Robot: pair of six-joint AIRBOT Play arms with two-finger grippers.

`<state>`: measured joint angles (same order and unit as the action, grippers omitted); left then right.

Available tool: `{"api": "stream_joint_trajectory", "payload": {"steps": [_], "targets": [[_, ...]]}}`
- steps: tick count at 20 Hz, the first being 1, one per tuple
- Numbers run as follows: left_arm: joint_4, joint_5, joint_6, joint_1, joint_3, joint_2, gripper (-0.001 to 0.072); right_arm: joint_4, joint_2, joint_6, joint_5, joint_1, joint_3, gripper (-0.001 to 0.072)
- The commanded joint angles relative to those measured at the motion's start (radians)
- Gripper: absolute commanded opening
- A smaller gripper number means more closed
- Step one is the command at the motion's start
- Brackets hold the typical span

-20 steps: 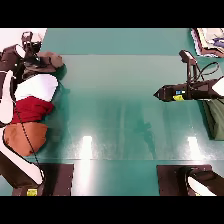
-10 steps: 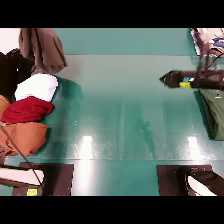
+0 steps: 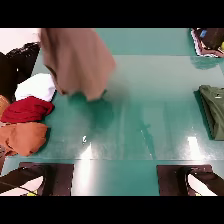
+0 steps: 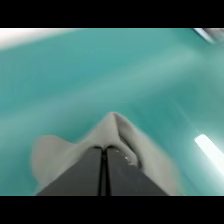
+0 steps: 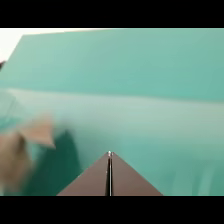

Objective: Fold the shirts.

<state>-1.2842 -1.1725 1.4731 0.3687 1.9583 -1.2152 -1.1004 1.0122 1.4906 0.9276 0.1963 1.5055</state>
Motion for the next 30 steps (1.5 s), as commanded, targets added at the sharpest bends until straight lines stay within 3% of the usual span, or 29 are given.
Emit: {"api": "stream_joint_trajectory", "payload": {"steps": [1, 3, 4, 5, 6, 9, 13, 16, 19, 23, 30], "targets": [[0.004, -0.008, 0.081, 0.258, -0.191, 0.019, 0.0023, 0.000, 0.000, 0.000, 0.041, -0.003, 0.060, 0.0016], [0.020, 0.060, 0.087, 0.386, -0.352, 0.019, 0.0025, 0.000, 0.000, 0.000, 0.080, -0.003, 0.065, 0.0016], [0.044, 0.099, 0.095, 0.437, -0.427, 0.019, 0.0100, 0.000, 0.000, 0.000, 0.102, -0.003, 0.065, 0.0016], [0.064, 0.135, 0.101, 0.473, -0.486, 0.019, 0.0385, 0.000, 0.000, 0.000, 0.124, -0.003, 0.064, 0.0016], [0.068, 0.157, 0.102, 0.494, -0.528, 0.019, 0.0530, 0.000, 0.000, 0.000, 0.140, -0.003, 0.064, 0.0016], [-0.005, 0.105, 0.102, 0.438, -0.510, 0.032, 0.0530, 0.002, 0.000, 0.000, 0.172, -0.003, 0.064, 0.0016], [-0.082, 0.006, 0.101, 0.139, -0.471, 0.060, 0.0531, 0.002, 0.000, 0.000, 0.198, -0.003, 0.064, 0.0016], [-0.006, 0.000, 0.097, -0.134, -0.576, 0.053, 0.0531, 0.002, 0.000, 0.000, 0.207, -0.003, 0.064, 0.0016], [0.124, 0.004, 0.003, -0.317, -0.752, 0.008, 0.0531, 0.002, 0.000, 0.000, 0.208, -0.003, 0.064, 0.0016], [0.264, 0.011, -0.167, -0.391, -0.888, -0.148, 0.0531, 0.002, 0.000, 0.000, 0.210, -0.003, 0.064, 0.0016], [0.388, 0.060, -0.196, -0.378, -0.888, -0.330, 0.0530, 0.002, 0.000, 0.000, 0.238, -0.003, 0.064, 0.0016]]}}
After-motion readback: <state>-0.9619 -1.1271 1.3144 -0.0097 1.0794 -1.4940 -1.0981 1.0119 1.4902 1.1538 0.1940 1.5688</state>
